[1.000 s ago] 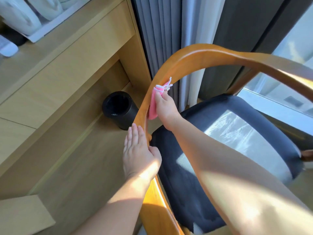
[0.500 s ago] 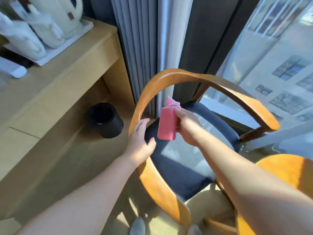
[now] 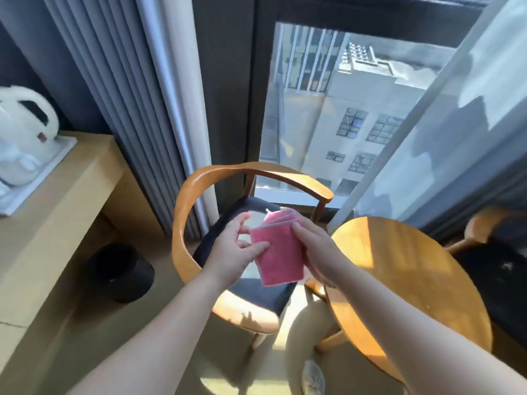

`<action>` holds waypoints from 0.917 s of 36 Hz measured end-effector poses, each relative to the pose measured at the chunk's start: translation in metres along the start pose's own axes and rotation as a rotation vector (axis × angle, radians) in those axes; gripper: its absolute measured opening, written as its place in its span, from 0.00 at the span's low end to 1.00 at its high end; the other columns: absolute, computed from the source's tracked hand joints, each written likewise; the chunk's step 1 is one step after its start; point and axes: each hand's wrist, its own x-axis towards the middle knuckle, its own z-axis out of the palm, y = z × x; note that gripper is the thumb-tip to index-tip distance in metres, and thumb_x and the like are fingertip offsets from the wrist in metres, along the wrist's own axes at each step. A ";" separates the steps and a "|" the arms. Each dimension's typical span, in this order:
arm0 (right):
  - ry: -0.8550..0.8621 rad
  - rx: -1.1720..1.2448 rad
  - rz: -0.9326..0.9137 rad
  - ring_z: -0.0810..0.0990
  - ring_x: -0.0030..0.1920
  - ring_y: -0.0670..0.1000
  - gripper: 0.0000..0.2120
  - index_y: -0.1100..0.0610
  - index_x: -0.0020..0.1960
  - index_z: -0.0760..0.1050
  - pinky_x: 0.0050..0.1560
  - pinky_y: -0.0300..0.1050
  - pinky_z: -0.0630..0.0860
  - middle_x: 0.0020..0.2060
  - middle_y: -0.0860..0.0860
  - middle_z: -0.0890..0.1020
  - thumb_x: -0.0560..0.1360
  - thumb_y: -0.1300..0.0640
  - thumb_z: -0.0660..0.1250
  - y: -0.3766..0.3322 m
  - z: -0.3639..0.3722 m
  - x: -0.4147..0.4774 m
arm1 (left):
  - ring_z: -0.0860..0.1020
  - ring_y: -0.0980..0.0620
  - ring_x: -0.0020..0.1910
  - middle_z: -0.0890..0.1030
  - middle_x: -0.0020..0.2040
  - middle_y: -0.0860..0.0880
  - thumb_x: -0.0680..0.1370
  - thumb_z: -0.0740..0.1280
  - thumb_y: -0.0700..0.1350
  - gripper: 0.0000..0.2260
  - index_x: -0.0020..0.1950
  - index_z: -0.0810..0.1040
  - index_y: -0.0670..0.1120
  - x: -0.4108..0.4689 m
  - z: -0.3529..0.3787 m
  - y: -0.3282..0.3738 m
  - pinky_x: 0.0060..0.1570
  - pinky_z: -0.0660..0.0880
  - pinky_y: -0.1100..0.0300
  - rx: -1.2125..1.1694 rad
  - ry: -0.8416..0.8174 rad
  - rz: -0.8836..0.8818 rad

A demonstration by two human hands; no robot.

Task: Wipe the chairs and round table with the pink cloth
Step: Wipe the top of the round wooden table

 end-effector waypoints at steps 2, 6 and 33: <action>0.054 -0.011 -0.027 0.80 0.57 0.55 0.15 0.47 0.66 0.73 0.57 0.52 0.78 0.57 0.55 0.79 0.82 0.48 0.58 0.000 -0.013 -0.017 | 0.80 0.51 0.52 0.78 0.54 0.52 0.72 0.73 0.46 0.19 0.59 0.72 0.56 -0.002 0.013 0.009 0.45 0.79 0.58 -0.009 -0.096 0.033; 0.208 -0.152 -0.078 0.81 0.53 0.52 0.13 0.44 0.61 0.76 0.55 0.54 0.79 0.53 0.51 0.82 0.80 0.47 0.58 0.006 -0.040 -0.051 | 0.81 0.54 0.46 0.81 0.47 0.52 0.74 0.71 0.44 0.09 0.53 0.78 0.50 -0.008 0.047 0.027 0.39 0.77 0.63 0.040 -0.204 0.134; 0.559 -0.367 -0.161 0.78 0.34 0.44 0.04 0.49 0.42 0.80 0.35 0.36 0.74 0.36 0.47 0.82 0.75 0.52 0.72 0.076 -0.371 -0.336 | 0.77 0.49 0.36 0.80 0.37 0.53 0.74 0.70 0.43 0.06 0.41 0.80 0.55 -0.105 0.436 0.080 0.39 0.77 0.50 0.337 -0.294 0.490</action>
